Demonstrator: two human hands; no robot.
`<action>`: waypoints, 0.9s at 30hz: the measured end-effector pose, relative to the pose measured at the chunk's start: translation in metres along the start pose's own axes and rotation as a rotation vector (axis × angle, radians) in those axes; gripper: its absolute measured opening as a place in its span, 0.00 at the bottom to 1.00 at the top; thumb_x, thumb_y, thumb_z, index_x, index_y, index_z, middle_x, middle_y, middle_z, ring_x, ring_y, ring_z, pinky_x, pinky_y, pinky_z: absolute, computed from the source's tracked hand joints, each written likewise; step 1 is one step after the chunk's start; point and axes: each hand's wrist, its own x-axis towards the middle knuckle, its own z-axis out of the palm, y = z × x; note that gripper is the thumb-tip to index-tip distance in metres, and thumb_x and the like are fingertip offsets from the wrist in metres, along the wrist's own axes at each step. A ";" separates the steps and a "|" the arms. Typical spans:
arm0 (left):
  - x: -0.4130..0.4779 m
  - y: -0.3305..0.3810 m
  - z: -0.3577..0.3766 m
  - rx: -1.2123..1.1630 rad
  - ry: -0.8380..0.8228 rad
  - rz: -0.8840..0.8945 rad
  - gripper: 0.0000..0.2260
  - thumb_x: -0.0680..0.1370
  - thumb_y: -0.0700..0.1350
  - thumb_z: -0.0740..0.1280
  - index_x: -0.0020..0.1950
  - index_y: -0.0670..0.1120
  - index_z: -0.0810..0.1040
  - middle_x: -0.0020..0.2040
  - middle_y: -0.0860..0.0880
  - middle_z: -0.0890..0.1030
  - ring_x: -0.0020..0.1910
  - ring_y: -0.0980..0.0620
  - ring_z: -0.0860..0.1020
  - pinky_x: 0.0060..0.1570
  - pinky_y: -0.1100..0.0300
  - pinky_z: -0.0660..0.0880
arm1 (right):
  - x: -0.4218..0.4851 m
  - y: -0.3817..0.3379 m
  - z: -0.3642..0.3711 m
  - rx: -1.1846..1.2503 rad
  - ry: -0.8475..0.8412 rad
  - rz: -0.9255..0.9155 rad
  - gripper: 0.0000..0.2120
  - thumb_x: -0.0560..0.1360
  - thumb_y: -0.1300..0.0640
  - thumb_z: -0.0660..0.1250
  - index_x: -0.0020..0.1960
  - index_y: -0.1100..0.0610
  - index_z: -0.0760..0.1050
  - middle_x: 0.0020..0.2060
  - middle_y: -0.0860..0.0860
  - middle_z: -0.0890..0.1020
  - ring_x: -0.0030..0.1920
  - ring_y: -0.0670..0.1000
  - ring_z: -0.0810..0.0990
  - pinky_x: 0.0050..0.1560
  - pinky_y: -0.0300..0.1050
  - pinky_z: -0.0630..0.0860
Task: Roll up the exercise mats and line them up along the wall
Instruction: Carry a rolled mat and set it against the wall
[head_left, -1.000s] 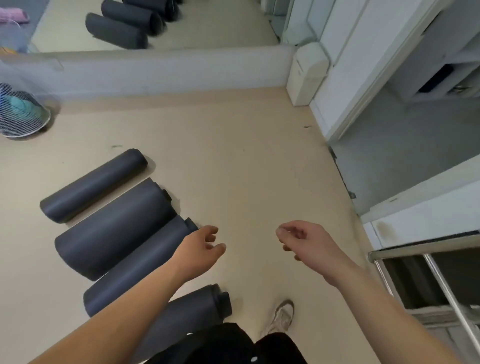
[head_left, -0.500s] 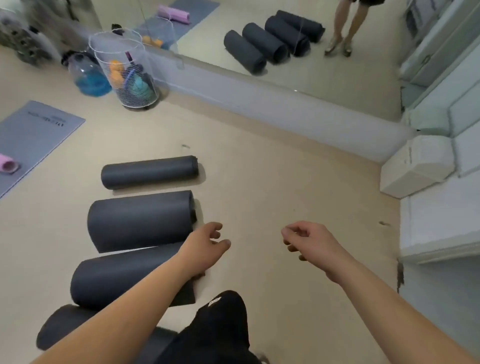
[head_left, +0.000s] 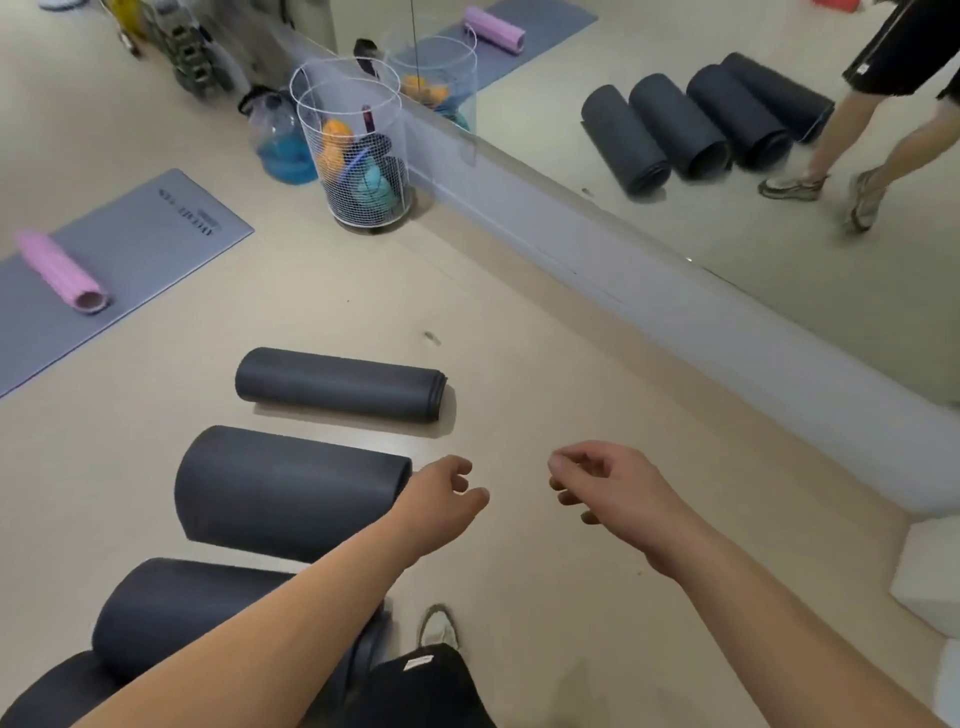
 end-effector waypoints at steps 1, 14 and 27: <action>0.020 0.010 0.003 0.004 -0.002 -0.005 0.25 0.80 0.54 0.70 0.76 0.51 0.72 0.64 0.53 0.78 0.61 0.51 0.79 0.62 0.54 0.78 | 0.023 -0.001 -0.009 -0.005 -0.020 -0.006 0.07 0.80 0.46 0.71 0.52 0.48 0.85 0.48 0.49 0.87 0.50 0.49 0.86 0.56 0.51 0.82; 0.313 -0.001 0.033 -0.027 0.156 -0.174 0.23 0.82 0.54 0.69 0.76 0.50 0.72 0.71 0.52 0.77 0.69 0.50 0.76 0.67 0.54 0.73 | 0.350 0.095 -0.030 -0.099 -0.187 0.037 0.06 0.80 0.45 0.71 0.50 0.45 0.85 0.47 0.44 0.87 0.51 0.46 0.85 0.53 0.47 0.81; 0.657 -0.299 0.052 0.204 0.561 -0.261 0.32 0.85 0.60 0.58 0.86 0.54 0.50 0.86 0.42 0.42 0.84 0.39 0.44 0.81 0.41 0.53 | 0.722 0.290 0.256 -0.103 -0.274 -0.040 0.27 0.83 0.42 0.65 0.51 0.69 0.74 0.37 0.49 0.69 0.37 0.50 0.66 0.43 0.47 0.64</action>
